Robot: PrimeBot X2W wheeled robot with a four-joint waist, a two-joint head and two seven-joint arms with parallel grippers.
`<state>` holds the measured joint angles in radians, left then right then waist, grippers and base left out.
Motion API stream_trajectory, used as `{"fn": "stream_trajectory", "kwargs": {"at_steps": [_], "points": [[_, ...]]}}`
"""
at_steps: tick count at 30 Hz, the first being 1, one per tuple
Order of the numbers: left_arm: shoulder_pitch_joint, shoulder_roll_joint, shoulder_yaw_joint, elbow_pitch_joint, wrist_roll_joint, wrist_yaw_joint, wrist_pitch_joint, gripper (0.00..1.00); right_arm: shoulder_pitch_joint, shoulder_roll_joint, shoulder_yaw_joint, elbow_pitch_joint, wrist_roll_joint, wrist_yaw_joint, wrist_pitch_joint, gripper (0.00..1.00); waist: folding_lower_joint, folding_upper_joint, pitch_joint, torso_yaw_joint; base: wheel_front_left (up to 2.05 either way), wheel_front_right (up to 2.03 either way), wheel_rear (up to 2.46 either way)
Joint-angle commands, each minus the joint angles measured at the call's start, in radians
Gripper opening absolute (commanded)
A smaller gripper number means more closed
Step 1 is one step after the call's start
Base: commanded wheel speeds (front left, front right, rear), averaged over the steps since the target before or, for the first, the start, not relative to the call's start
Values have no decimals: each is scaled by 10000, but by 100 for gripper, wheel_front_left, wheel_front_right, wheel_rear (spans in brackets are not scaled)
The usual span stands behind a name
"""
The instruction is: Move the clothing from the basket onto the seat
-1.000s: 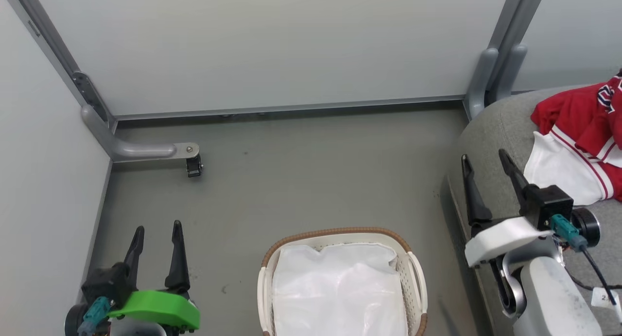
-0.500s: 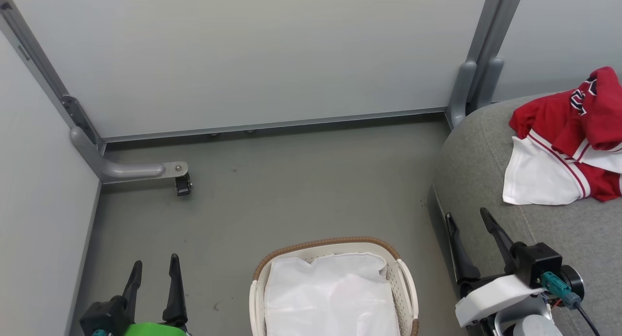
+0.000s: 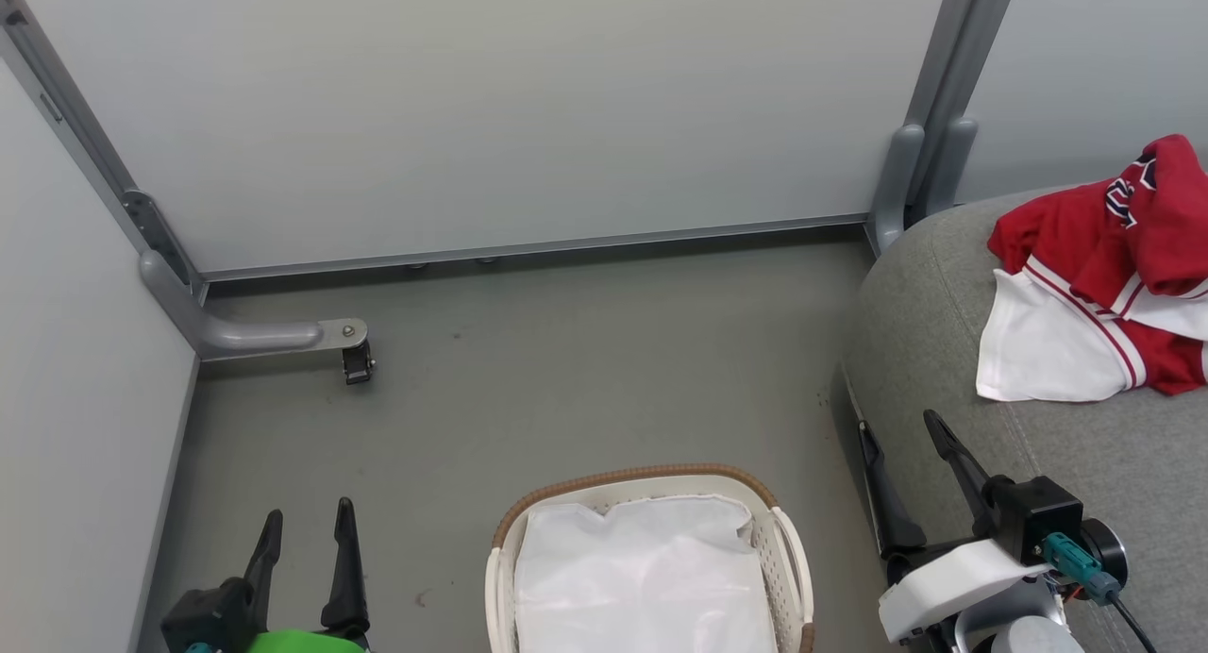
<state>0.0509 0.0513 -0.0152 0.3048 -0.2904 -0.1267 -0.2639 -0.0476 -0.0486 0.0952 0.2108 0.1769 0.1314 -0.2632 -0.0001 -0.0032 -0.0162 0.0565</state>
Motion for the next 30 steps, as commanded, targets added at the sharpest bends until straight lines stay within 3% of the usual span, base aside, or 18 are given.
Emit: {"fn": "stream_trajectory", "kwargs": {"at_steps": [1, 7, 8, 12, 30], "points": [[99, -10, -5, 2, -30, -29, -8, 100, 63, -37, -10, 18, 51, -15, -24, 100, 1, 32, 1, 12, 0, 0, 0], [70, -8, -27, -20, -63, -35, -8, 100, 7, -37, -66, -50, 39, -15, -24, 100, 1, 32, 31, 39, 0, 0, 0], [-1, -4, -31, -13, -73, -2, 1, 0, -2, 0, -52, -23, 4, 0, 0, 0, 1, 0, 31, 39, 0, 0, 0], [17, -32, -62, 293, -130, 0, 16, 0, 130, 44, -28, 258, 53, 0, 14, 0, 1, 0, 34, 39, 0, 0, 0], [-392, -25, 260, 80, -3154, -10, 888, 0, -53, -104, -339, 253, 3507, -2, 746, 0, 1, 5, 57, -47, 0, 0, 0]]}}
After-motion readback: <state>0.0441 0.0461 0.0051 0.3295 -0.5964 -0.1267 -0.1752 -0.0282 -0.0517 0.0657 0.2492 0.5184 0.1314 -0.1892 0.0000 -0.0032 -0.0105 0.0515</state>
